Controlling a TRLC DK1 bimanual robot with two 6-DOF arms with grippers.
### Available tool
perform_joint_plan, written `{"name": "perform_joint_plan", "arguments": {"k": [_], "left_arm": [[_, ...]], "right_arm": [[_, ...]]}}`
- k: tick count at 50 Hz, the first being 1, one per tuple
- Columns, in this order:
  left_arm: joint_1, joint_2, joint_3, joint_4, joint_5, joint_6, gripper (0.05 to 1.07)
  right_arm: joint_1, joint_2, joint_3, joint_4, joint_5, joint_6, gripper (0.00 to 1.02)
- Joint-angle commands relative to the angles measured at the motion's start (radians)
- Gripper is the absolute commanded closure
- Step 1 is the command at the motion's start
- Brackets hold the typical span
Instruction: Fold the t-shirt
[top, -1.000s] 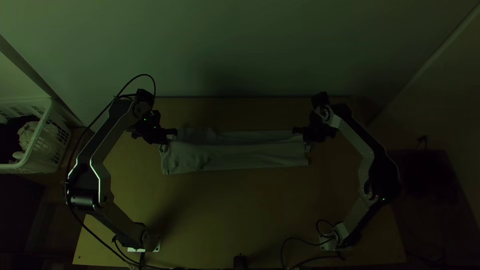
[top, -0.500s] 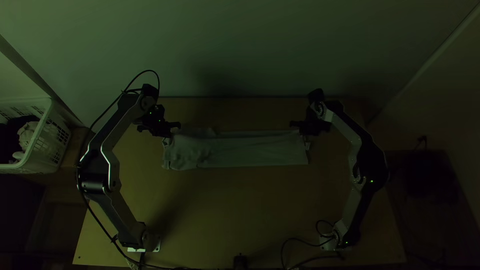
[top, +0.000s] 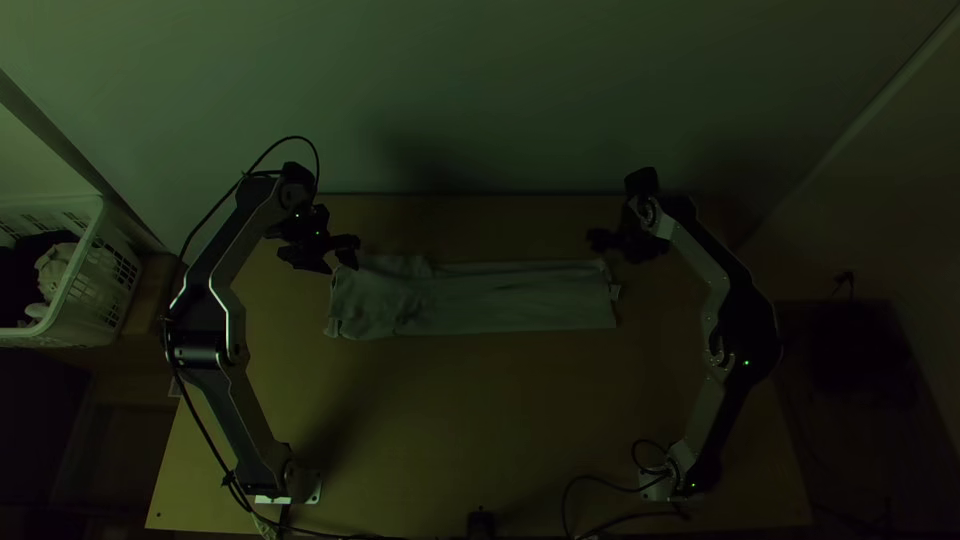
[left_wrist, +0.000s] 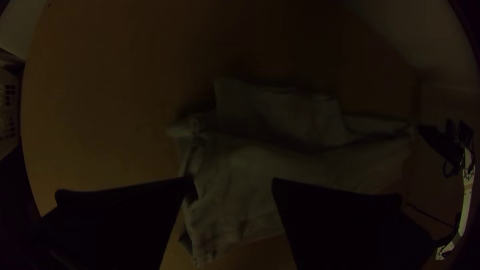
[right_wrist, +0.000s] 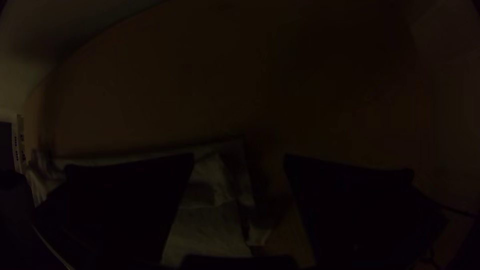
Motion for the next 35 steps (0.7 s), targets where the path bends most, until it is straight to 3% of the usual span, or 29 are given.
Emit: {"name": "perform_joint_plan", "arguments": {"k": [1, 12, 27, 35], "left_arm": [[0.043, -0.064, -0.005, 0.038, 0.036, 0.013, 0.09], [0.133, -0.136, -0.103, 0.085, 0.177, 0.058, 0.09], [0.310, -0.207, -0.342, 0.116, 0.518, 0.266, 0.09], [0.377, -0.205, -0.491, 0.188, 0.535, 0.331, 0.09]], "right_arm": [[-0.012, -0.082, 0.014, 0.003, 0.013, 0.032, 0.03], [-0.030, -0.194, 0.015, 0.003, 0.011, 0.058, 0.03], [-0.046, -0.309, -0.028, -0.004, 0.011, 0.058, 0.03], [-0.037, -0.378, -0.083, -0.004, 0.011, 0.058, 0.03]]}}
